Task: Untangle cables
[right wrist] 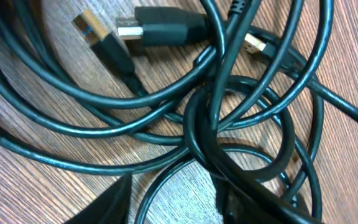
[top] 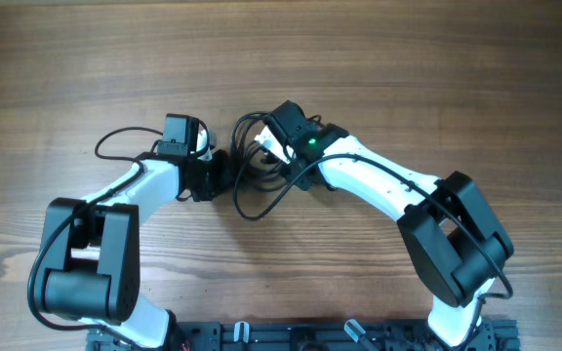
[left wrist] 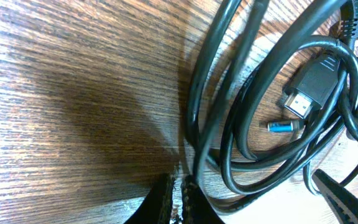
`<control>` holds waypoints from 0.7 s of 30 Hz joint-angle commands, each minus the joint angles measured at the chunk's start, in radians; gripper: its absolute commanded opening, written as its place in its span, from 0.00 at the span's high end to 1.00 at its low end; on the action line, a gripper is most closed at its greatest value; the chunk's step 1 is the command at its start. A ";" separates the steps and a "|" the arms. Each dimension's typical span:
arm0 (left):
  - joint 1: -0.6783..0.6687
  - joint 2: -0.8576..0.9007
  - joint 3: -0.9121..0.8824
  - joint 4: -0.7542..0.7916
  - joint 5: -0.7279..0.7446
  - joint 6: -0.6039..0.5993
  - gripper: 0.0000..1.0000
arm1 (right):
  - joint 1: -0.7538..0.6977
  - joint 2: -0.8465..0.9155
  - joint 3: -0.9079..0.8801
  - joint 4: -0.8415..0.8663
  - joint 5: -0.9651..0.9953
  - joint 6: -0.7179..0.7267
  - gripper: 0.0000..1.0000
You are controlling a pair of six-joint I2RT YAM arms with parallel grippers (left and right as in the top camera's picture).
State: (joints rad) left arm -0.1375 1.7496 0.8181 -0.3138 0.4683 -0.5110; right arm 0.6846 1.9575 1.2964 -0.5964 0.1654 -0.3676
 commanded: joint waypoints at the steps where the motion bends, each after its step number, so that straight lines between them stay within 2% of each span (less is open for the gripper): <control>1: -0.003 0.017 0.005 0.000 -0.005 0.001 0.91 | 0.003 -0.011 0.039 -0.001 0.036 -0.051 0.56; 11: -0.003 0.017 0.005 0.000 -0.005 0.001 0.91 | 0.003 -0.011 0.053 0.227 -0.039 -0.063 0.55; 16: -0.003 0.017 0.005 0.002 -0.005 0.001 0.91 | -0.006 -0.002 0.050 0.252 -0.065 0.140 0.54; 19: -0.003 0.017 0.005 0.003 -0.005 0.001 0.91 | -0.018 0.003 0.050 0.271 -0.069 0.181 0.54; 21: -0.003 0.017 0.005 0.003 -0.005 0.001 0.91 | -0.043 0.004 0.050 0.290 -0.070 0.183 0.48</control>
State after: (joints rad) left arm -0.1375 1.7504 0.8181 -0.3130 0.4686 -0.5106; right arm 0.6727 1.9575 1.3277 -0.3264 0.1162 -0.2241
